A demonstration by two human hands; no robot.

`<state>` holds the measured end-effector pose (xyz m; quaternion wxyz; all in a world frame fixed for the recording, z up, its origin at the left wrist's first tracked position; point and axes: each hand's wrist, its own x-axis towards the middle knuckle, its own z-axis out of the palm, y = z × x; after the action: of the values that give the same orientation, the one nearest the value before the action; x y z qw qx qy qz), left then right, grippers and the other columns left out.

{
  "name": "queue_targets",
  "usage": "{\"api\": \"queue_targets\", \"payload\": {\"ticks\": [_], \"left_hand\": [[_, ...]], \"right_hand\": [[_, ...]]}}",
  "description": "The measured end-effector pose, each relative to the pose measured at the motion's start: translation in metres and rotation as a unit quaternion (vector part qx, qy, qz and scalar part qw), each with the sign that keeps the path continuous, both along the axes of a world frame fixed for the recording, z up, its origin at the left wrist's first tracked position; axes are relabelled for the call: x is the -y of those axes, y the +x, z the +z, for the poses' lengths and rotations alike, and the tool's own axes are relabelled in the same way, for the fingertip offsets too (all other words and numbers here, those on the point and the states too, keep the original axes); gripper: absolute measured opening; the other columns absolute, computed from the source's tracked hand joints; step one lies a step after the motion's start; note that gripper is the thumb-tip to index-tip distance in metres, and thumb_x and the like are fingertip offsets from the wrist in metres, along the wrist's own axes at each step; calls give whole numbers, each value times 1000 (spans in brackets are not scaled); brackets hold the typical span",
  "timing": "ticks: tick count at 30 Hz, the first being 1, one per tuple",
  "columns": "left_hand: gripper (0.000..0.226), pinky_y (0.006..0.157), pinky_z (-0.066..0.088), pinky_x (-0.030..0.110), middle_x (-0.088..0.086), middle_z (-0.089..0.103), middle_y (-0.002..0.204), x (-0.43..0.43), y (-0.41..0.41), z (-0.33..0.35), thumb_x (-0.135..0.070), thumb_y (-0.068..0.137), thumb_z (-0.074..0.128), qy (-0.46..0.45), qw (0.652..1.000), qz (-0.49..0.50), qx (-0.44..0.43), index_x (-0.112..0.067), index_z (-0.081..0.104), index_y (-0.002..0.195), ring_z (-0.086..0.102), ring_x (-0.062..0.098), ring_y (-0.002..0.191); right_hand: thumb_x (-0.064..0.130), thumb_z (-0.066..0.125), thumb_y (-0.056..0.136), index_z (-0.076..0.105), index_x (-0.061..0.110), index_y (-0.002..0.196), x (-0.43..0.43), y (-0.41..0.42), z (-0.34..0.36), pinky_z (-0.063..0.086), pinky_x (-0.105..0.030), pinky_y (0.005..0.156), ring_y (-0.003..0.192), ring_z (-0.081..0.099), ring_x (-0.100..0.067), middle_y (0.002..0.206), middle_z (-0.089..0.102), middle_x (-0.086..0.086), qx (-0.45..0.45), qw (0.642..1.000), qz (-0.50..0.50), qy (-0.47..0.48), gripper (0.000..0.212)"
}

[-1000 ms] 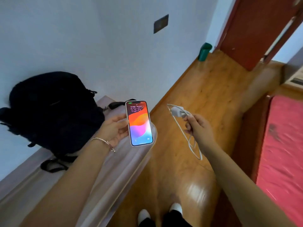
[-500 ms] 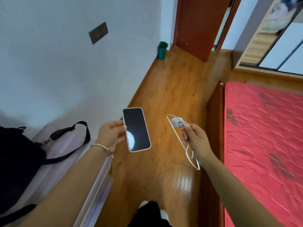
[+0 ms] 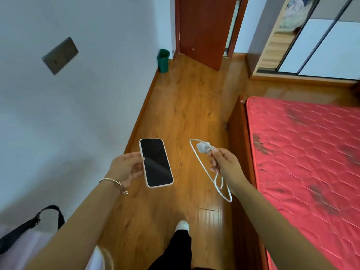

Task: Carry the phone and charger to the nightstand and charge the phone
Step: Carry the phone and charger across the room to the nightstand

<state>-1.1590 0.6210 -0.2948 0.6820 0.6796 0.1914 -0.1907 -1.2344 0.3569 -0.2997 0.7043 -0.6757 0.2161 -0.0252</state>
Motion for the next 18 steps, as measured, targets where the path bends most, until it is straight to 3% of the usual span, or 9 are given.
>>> {"api": "queue_targets", "payload": {"ticks": [7, 12, 18], "left_hand": [[25, 81, 57, 44, 14, 67, 113, 30, 93, -2, -10, 85, 63, -42, 998, -29, -25, -9, 64, 110, 66, 31, 101], [24, 75, 59, 41, 13, 68, 110, 63, 157, -8, -11, 84, 64, -29, 998, -53, -23, -10, 64, 108, 67, 30, 98], [18, 63, 59, 35, 11, 71, 104, 108, 228, -8, -10, 84, 64, -24, 997, -71, -16, -11, 66, 102, 69, 28, 94]], "right_hand": [[15, 46, 97, 61, 11, 77, 29, 77, 4, 47, -21, 54, 48, 45, -2, 57, 48, 2, -1, 999, -45, -2, 26], [16, 44, 98, 59, 7, 84, 61, 121, -1, 44, -27, 60, 44, 45, -2, 55, 47, 4, 1, 997, -73, 7, 23], [18, 44, 98, 59, 9, 81, 108, 188, -10, 49, -19, 57, 51, 45, -2, 61, 47, 2, -4, 997, -82, 8, 25]]}}
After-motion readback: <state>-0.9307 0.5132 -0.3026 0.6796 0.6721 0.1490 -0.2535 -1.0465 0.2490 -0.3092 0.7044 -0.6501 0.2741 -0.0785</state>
